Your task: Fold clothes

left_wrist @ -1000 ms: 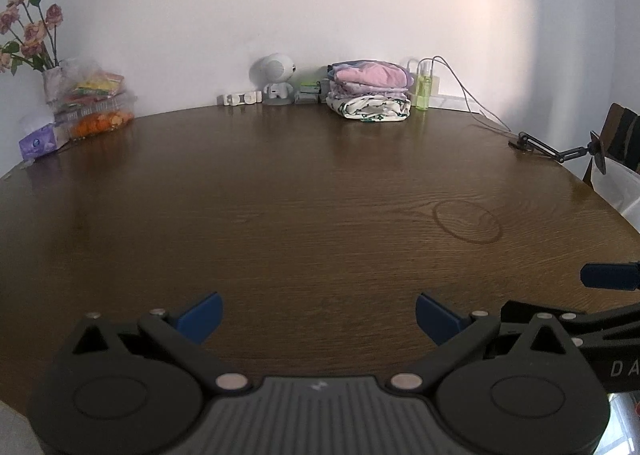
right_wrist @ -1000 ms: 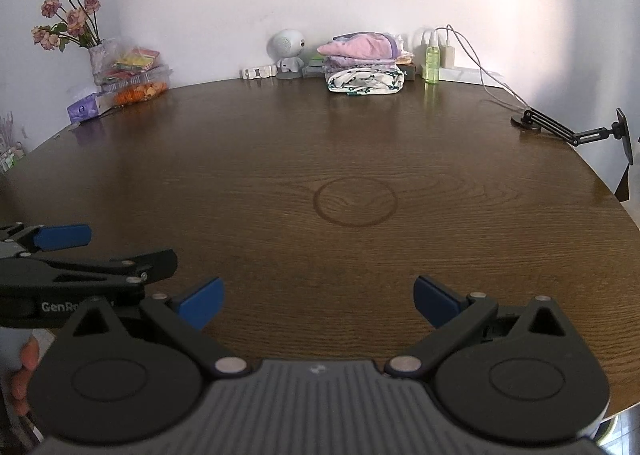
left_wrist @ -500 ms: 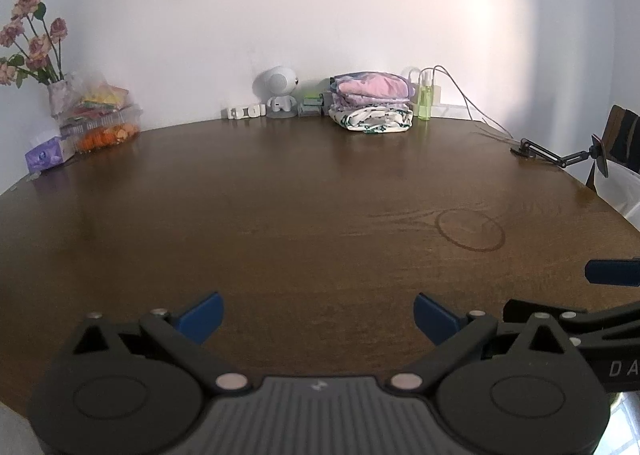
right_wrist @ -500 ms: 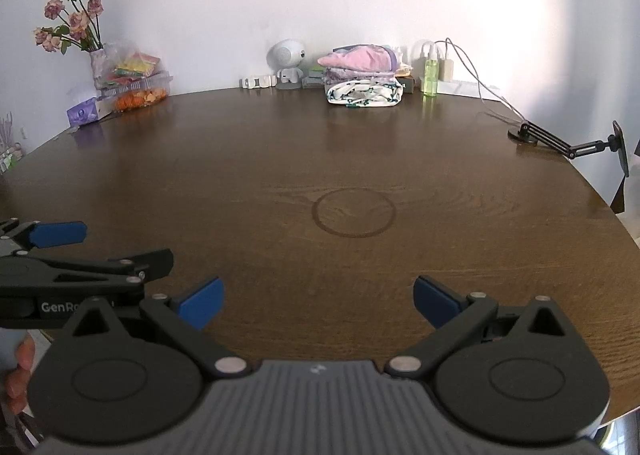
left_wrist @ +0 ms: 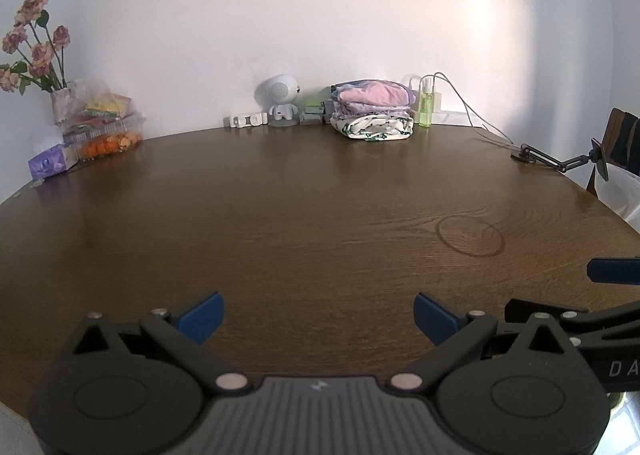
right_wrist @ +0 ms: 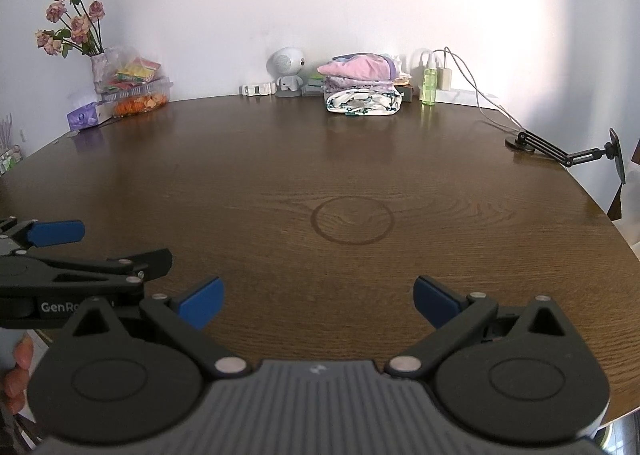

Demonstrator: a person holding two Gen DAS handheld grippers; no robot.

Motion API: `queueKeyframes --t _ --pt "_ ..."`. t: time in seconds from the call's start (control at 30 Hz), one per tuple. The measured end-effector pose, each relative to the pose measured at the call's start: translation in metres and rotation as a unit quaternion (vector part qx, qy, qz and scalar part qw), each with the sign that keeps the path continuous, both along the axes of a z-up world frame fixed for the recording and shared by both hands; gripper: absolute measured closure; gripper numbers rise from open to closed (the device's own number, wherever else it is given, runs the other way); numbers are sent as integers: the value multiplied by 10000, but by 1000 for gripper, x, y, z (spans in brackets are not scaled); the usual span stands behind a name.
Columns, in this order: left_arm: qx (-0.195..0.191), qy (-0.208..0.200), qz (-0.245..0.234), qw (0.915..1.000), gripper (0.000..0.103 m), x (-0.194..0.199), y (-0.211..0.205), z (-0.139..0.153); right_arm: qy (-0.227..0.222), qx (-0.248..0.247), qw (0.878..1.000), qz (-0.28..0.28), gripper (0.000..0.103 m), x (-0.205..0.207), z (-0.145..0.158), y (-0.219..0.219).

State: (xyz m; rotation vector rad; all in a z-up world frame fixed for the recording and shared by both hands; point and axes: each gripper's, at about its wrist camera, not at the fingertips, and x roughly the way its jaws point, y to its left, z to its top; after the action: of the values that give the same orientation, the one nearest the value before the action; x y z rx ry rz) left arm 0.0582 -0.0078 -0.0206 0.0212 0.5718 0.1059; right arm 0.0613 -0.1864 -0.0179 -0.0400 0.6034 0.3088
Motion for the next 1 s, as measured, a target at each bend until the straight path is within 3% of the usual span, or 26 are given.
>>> queueKeyframes --t 1.0 --pt "4 -42 -51 10000 2 -2 4 4 -100 -43 9999 -25 0 -4 2 0"
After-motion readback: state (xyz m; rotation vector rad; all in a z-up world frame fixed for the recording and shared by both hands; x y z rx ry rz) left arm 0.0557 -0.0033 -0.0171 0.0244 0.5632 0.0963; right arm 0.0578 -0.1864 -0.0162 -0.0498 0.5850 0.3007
